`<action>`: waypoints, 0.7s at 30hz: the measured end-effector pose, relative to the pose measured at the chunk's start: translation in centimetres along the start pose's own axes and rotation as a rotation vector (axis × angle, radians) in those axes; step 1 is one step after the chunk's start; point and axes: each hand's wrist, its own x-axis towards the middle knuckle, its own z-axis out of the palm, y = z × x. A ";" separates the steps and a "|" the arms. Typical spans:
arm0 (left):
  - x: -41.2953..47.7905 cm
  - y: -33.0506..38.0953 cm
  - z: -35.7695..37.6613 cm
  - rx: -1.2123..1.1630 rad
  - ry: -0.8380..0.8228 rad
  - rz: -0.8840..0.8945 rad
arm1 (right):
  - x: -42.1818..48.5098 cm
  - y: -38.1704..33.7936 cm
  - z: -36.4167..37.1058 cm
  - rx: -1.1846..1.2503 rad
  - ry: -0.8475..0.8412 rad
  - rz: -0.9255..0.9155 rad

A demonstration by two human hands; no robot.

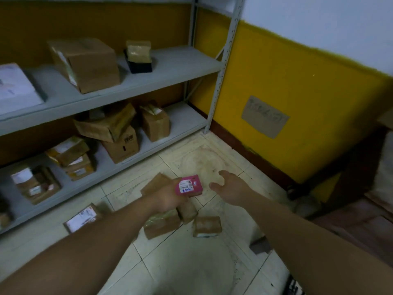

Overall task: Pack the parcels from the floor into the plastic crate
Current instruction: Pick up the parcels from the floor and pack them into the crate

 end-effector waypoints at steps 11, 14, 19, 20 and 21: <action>23.6 -15.9 13.2 -0.154 -0.048 -0.080 | 20.8 12.6 13.9 -0.076 -0.122 0.004; 29.5 -21.1 19.7 -0.229 -0.063 -0.124 | 26.2 17.5 20.8 -0.065 -0.155 0.029; 37.1 -28.7 28.9 -0.234 -0.104 -0.152 | 32.3 26.1 32.0 -0.008 -0.196 0.079; 38.3 -30.2 30.4 -0.215 -0.096 -0.158 | 33.2 27.6 33.8 0.008 -0.196 0.088; 39.0 -31.0 31.7 -0.198 -0.088 -0.166 | 33.9 29.0 35.3 0.018 -0.192 0.099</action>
